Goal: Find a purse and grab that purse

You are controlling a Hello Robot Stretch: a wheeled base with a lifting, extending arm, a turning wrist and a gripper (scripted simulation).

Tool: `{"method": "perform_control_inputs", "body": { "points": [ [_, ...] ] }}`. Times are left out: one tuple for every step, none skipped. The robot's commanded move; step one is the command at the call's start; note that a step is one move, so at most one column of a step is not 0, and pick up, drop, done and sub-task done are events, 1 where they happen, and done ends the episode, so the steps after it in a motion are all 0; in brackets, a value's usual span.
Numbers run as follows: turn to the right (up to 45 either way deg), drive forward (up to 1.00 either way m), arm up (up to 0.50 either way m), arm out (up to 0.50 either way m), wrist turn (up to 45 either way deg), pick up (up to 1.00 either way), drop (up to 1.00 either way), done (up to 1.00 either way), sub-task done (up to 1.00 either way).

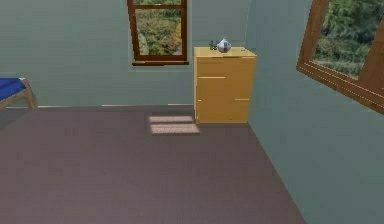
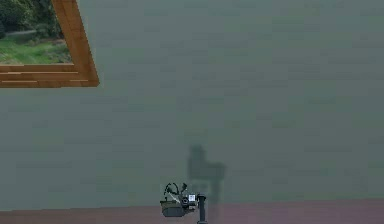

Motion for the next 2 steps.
{"method": "perform_control_inputs", "body": {
  "points": [
    [0.0, 0.00, 0.00, 0.00, 0.0, 1.00, 0.00, 0.00, 0.00],
    [0.0, 0.00, 0.10, 0.00, 0.0, 0.00, 0.00, 0.00, 0.00]
  ]
}}
